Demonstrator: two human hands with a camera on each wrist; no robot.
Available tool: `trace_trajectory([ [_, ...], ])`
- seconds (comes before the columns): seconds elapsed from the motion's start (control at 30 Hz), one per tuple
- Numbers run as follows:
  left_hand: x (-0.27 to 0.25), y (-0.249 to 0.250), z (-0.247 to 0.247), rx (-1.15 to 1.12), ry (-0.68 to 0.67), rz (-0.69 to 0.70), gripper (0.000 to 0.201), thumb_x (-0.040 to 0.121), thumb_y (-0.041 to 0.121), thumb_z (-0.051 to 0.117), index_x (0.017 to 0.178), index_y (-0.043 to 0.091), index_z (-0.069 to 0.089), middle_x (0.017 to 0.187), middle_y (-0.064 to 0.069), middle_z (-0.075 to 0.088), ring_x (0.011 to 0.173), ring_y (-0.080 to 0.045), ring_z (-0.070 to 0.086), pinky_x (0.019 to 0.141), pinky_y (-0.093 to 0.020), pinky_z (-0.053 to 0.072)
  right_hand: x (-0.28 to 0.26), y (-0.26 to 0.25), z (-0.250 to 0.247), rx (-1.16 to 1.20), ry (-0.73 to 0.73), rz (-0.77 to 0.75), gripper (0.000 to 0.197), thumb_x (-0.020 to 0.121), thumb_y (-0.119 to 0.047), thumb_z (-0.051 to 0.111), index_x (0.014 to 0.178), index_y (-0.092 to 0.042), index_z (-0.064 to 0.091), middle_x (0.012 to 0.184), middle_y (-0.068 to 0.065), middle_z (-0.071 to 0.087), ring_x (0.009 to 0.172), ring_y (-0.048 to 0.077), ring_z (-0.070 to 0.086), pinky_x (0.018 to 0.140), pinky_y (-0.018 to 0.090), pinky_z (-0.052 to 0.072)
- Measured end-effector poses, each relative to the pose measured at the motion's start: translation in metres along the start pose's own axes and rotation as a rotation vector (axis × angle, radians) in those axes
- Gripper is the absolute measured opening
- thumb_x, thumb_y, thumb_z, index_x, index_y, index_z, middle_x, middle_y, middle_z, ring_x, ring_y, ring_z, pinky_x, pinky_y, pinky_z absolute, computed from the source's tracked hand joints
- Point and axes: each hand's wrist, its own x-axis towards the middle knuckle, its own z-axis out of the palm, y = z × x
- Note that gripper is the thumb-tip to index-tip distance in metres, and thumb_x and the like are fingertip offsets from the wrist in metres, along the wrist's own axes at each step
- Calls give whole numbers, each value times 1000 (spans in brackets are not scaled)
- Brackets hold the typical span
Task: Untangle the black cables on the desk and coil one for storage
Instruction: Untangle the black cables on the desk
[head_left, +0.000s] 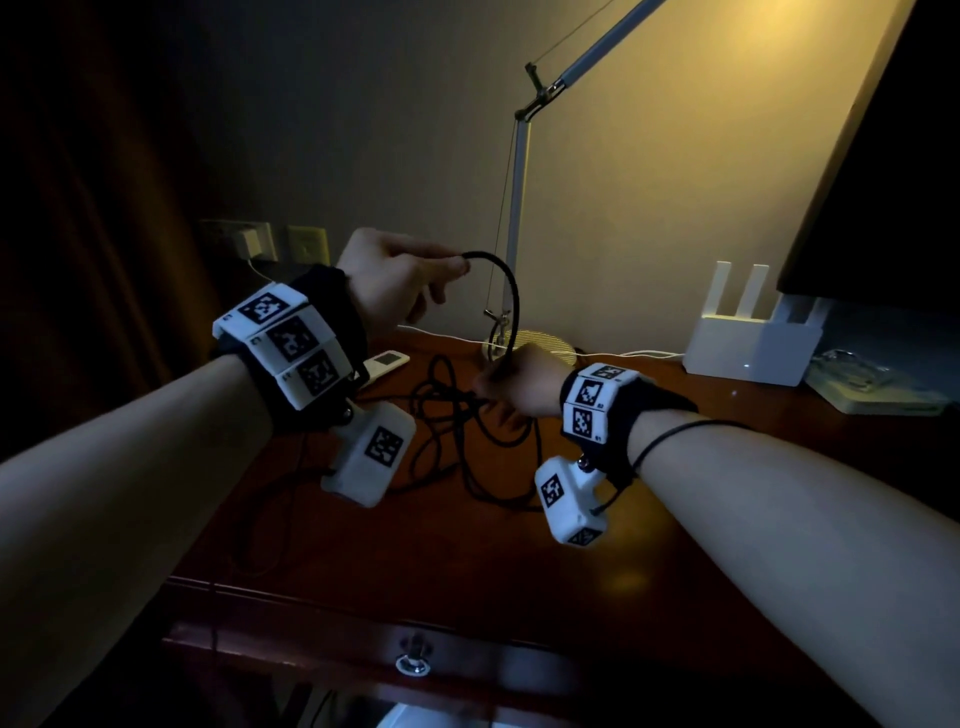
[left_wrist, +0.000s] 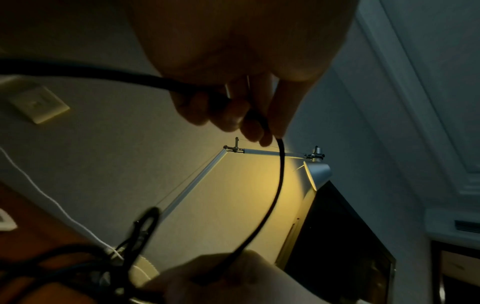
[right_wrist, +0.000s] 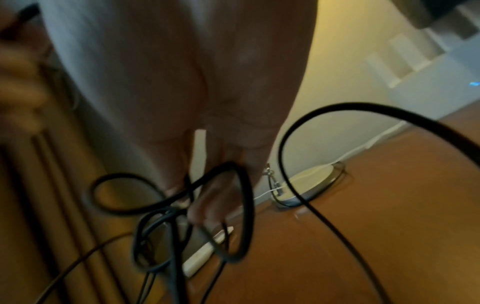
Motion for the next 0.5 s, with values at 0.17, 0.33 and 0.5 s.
trace_trajectory([
  [0.17,2,-9,-19,257,-320,-294,14,82,20,69,84,8,76,81,-11,74,76,-27,67,73,-37,52,2,9,-16,348,153,88,12,90,0,63,98,1,72,81,10,69,67,21,65,64,27,58],
  [0.33,-1,-26,-8,644,-578,-426,19,77,26,77,88,11,76,72,-2,75,75,-10,71,69,-25,48,0,10,-25,441,137,85,14,87,2,65,100,5,68,89,13,68,80,19,67,69,20,57],
  [0.5,-9,-39,16,762,-752,-438,16,75,28,78,80,13,76,73,3,75,76,-9,70,88,-28,53,4,11,-25,558,125,174,28,90,12,47,114,16,59,95,20,66,80,19,66,54,15,53],
])
